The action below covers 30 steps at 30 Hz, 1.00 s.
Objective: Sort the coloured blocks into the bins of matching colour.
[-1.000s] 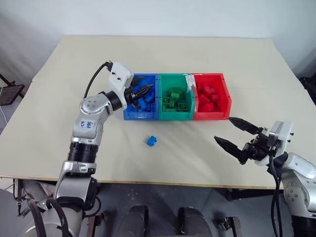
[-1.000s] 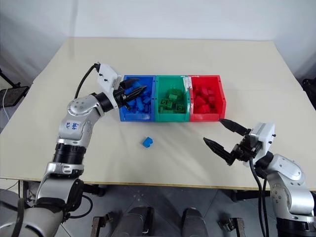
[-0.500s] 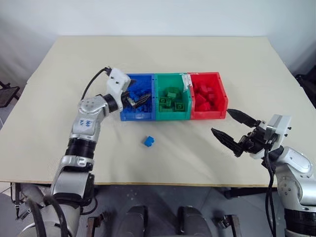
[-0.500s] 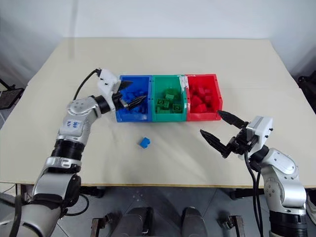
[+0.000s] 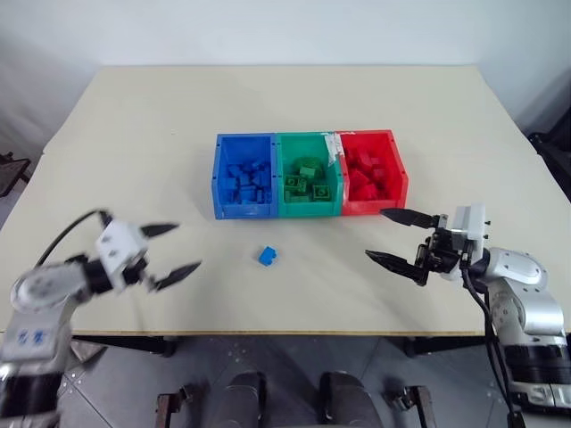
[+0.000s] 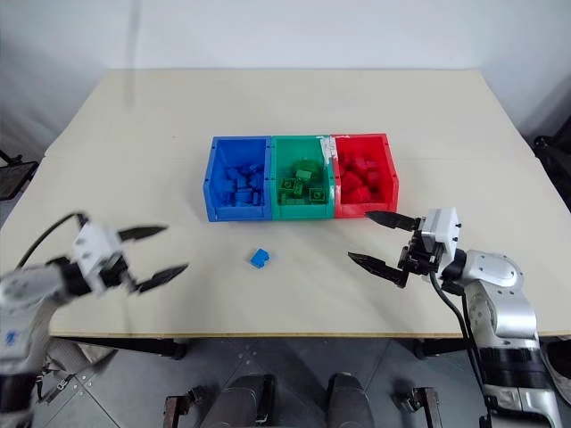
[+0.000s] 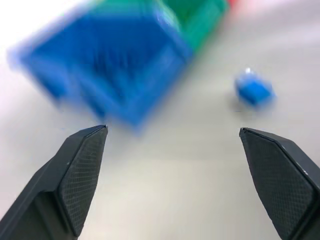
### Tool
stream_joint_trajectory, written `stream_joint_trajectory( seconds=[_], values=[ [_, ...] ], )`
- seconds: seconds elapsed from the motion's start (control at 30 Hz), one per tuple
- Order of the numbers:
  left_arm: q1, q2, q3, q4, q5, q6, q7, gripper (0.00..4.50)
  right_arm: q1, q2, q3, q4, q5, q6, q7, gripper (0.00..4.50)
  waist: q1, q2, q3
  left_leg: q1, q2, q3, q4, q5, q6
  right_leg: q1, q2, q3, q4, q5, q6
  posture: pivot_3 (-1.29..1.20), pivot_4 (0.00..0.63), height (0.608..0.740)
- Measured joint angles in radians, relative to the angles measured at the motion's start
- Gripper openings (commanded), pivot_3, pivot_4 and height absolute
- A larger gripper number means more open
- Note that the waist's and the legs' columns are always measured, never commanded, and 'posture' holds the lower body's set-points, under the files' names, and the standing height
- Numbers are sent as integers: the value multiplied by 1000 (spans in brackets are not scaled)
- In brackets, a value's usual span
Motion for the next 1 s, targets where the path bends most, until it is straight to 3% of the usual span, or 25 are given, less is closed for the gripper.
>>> stream_joint_trajectory(
  seconds=[0.13, 0.27, 0.37, 0.47, 0.63, 0.83, 1.0],
  values=[
    [77, -7, 67, -30, -22, 1, 23, 4491, -40, -6, 24, 61, -16, -22, 65, 4500, 21, 0, 0, 0, 0, -1, 0, 0, 0, 1, -1, -1, -1, 1, -2, 0, 150, 740],
    [80, -39, 55, -88, -17, 6, 79, 4491, -35, -11, 37, 83, -36, -34, 103, 4500, 28, 0, 0, 0, -1, -1, 0, 0, 0, 1, -2, -1, -3, 1, -2, 0, 150, 740],
    [47, -76, -26, -163, 0, 85, 161, 4491, -20, -30, 33, 82, -40, -50, 118, 4500, 27, 0, 0, 0, -1, -1, 0, 0, 0, 1, -1, -2, -3, 2, -1, 0, 150, 740],
    [14, -112, -182, -274, 17, 230, 228, 4491, 32, -66, 20, 69, -40, -61, 131, 4500, 27, 0, 0, 0, -1, 0, 0, -1, 1, 1, -1, -1, -3, 2, -1, 0, 150, 740],
    [-171, -206, -359, -319, 100, 467, 412, 4491, 128, -104, -25, 9, -37, -63, 122, 4500, 28, 0, 0, 0, 0, 1, 1, 0, 0, 1, 1, -1, 0, 2, -1, 0, 150, 740],
    [-315, -307, -471, -279, 160, 633, 540, 4491, 227, -105, -65, -93, -22, -44, 69, 4500, 25, 0, 0, 0, -1, 2, 1, 0, 0, 1, 2, 0, 2, 2, -1, 0, 150, 740],
    [-340, -309, -524, -252, 160, 717, 535, 4491, 295, -108, -92, -165, -4, -21, 35, 4500, 28, 0, 0, 0, 0, 1, 2, 0, 0, 1, 2, 0, -1, 2, -1, 0, 150, 740]
  ],
)
